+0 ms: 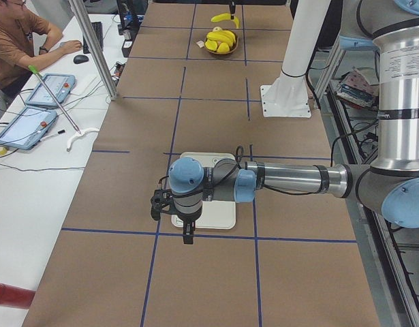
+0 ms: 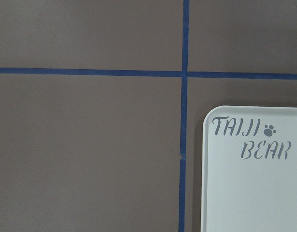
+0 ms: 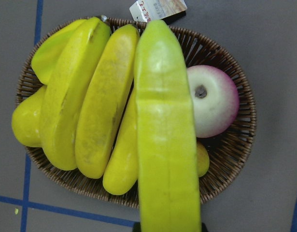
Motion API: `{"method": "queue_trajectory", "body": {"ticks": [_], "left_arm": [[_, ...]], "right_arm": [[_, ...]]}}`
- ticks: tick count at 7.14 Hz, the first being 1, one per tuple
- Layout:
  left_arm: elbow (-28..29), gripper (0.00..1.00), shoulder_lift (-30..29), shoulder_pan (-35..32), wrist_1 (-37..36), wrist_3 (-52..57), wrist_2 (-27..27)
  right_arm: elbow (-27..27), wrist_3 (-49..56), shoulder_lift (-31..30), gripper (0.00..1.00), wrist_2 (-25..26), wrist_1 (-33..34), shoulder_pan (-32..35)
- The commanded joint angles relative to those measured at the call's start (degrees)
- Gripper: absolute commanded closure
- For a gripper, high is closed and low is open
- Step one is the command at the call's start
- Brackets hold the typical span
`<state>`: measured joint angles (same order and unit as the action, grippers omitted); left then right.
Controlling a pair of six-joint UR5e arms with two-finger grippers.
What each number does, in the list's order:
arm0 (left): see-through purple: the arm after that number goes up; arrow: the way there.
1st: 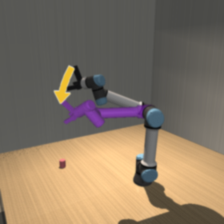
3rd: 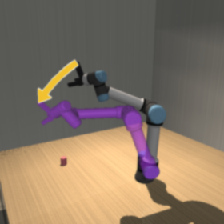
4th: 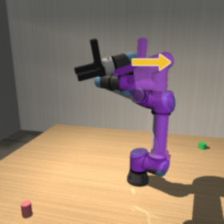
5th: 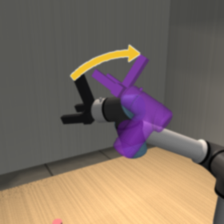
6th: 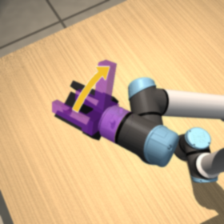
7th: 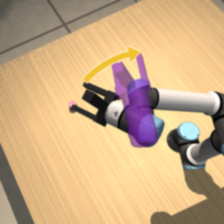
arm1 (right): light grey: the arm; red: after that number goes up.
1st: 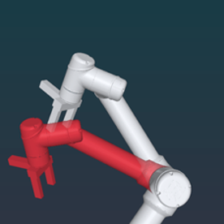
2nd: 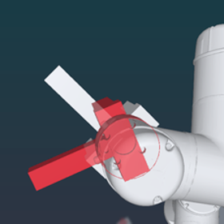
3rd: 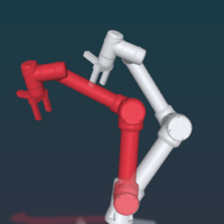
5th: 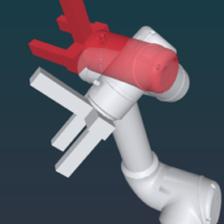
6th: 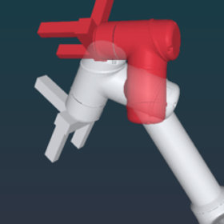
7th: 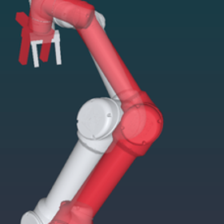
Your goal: Transfer all bananas from basket to plate
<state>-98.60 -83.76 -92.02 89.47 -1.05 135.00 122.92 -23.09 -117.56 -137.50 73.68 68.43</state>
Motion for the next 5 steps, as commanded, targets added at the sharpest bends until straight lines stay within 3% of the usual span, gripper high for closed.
{"method": "queue_trajectory", "body": {"ticks": [1,3,5], "left_arm": [[-0.1,0.0,0.1,0.0,0.0,0.0,0.1],[-0.3,0.0,0.1,0.0,0.1,0.0,1.3],[-0.2,0.0,-1.0,0.2,0.7,-0.1,2.2]], "right_arm": [[5.1,13.6,7.2,1.0,-0.1,19.1,10.4],[2.3,11.6,19.8,1.0,-0.9,21.5,7.5],[-4.2,0.2,36.2,1.0,-4.9,21.7,0.2]]}}
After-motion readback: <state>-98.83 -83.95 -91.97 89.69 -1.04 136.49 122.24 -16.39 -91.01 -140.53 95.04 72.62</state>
